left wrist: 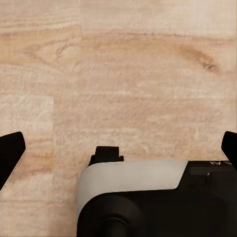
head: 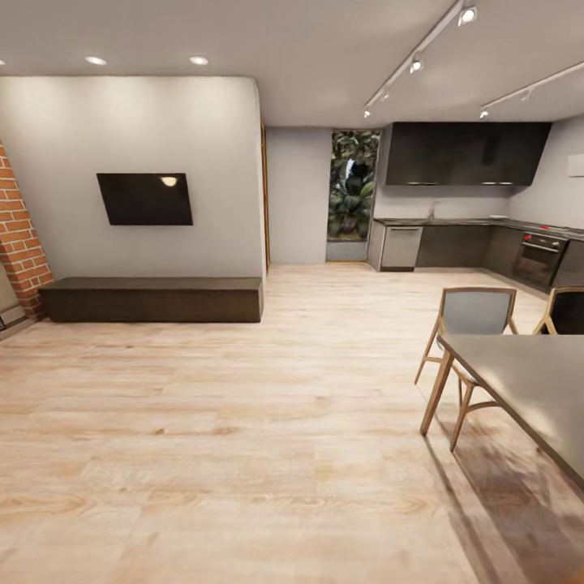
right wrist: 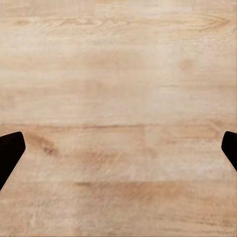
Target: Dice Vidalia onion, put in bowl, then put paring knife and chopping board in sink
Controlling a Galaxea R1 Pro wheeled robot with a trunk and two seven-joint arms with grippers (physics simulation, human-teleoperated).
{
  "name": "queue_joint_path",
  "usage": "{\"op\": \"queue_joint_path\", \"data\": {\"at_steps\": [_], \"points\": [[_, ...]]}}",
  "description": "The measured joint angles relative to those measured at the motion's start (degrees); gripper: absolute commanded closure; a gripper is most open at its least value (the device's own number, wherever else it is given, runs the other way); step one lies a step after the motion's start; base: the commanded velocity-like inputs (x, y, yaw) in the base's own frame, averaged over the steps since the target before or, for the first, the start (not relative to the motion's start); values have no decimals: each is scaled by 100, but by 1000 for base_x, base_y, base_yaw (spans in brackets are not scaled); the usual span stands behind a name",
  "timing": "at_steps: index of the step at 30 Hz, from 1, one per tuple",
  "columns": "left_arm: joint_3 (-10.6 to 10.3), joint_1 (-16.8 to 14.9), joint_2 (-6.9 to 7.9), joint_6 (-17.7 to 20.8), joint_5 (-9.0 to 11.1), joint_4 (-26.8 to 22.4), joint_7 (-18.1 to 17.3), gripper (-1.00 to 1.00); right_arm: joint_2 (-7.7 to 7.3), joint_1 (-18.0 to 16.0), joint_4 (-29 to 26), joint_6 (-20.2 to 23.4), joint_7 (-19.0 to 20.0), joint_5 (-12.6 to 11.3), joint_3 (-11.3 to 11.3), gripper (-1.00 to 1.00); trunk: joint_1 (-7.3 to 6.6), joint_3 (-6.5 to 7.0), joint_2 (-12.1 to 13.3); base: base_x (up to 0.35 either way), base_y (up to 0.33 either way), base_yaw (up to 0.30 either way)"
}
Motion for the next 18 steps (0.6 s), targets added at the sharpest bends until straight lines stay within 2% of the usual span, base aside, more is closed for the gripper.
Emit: {"op": "queue_joint_path", "data": {"at_steps": [10, 18], "points": [[11, 0, -62, 0, -5, 31, 13, -100, 14, 0, -74, 8, -15, 3, -8, -100, 0, 0, 0, 346, 0, 0], [16, 0, -81, 9, -8, -254, 44, -100, 49, 0, -522, -8, -438, 8, 1, -100, 0, 0, 0, 346, 0, 0]]}}
